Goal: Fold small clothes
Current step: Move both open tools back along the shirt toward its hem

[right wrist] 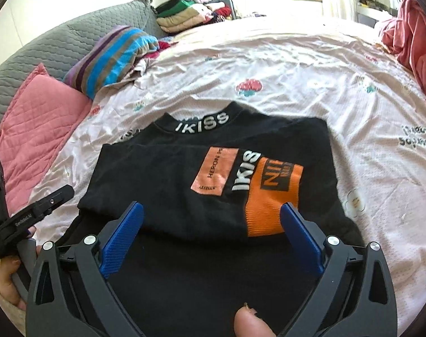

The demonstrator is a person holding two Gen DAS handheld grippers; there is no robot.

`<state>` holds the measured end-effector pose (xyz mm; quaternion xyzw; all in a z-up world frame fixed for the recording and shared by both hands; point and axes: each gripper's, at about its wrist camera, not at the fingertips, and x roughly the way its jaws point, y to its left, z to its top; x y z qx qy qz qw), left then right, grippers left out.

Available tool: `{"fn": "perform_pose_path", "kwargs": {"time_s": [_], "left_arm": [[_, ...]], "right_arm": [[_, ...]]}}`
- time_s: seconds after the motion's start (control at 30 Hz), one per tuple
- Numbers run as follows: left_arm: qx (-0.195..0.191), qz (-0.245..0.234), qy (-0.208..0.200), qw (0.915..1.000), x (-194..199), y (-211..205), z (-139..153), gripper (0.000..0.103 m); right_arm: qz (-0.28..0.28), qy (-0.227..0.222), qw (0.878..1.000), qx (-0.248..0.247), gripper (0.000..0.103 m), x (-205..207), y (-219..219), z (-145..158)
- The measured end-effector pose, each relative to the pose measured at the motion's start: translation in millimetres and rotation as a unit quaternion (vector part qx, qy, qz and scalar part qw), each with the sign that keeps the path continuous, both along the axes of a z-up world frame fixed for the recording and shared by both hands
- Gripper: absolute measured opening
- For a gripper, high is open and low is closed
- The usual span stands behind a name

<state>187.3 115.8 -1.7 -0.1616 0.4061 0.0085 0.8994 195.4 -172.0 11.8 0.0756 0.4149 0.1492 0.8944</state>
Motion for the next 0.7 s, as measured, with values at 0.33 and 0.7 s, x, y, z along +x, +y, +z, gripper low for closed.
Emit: {"fn": "perform_pose_path", "kwargs": {"time_s": [0.33,0.7], "left_arm": [[0.01,0.017,-0.023,0.9995,-10.1,2.0,12.3,0.094],[0.013,0.027,-0.043,0.9986,-34.2,1.8,29.5,0.094]], "right_arm": [[-0.008,-0.065,0.998,0.005,0.098,-12.5,-7.6,24.4],[-0.002,-0.083,0.996,0.021,0.098,-25.3,-9.5,43.6]]}}
